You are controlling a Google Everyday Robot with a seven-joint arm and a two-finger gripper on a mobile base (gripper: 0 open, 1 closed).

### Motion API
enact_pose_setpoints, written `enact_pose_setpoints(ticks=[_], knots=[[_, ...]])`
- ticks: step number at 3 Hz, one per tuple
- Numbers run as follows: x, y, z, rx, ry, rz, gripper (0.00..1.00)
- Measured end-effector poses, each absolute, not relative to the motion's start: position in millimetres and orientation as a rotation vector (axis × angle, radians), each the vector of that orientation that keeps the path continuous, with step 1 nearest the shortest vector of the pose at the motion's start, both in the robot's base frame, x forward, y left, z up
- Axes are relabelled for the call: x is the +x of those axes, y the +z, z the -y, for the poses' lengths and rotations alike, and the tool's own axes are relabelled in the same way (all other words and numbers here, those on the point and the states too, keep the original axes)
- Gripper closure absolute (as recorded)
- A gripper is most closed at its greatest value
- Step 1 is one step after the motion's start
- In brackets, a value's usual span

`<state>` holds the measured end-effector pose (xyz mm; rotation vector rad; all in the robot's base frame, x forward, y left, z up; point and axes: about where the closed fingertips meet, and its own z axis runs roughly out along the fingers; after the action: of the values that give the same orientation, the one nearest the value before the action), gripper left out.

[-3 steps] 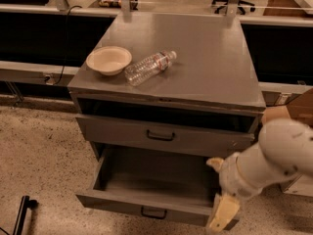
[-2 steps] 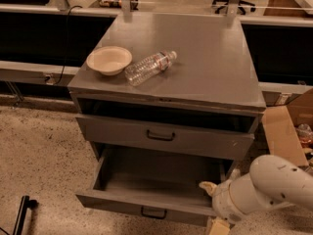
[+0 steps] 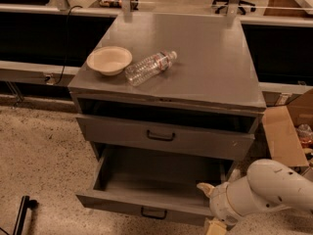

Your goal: Close middle drawer

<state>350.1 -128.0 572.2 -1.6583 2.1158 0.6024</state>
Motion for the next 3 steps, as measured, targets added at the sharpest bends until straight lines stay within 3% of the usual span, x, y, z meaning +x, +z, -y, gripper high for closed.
enact_pose_setpoints(ticks=[1,3], knots=[[349.9,536.5,120.6,-1.642,0.6,-2.055,0.18],[354.0,475.5,105.3,-1.568,0.634,-1.873,0.64]])
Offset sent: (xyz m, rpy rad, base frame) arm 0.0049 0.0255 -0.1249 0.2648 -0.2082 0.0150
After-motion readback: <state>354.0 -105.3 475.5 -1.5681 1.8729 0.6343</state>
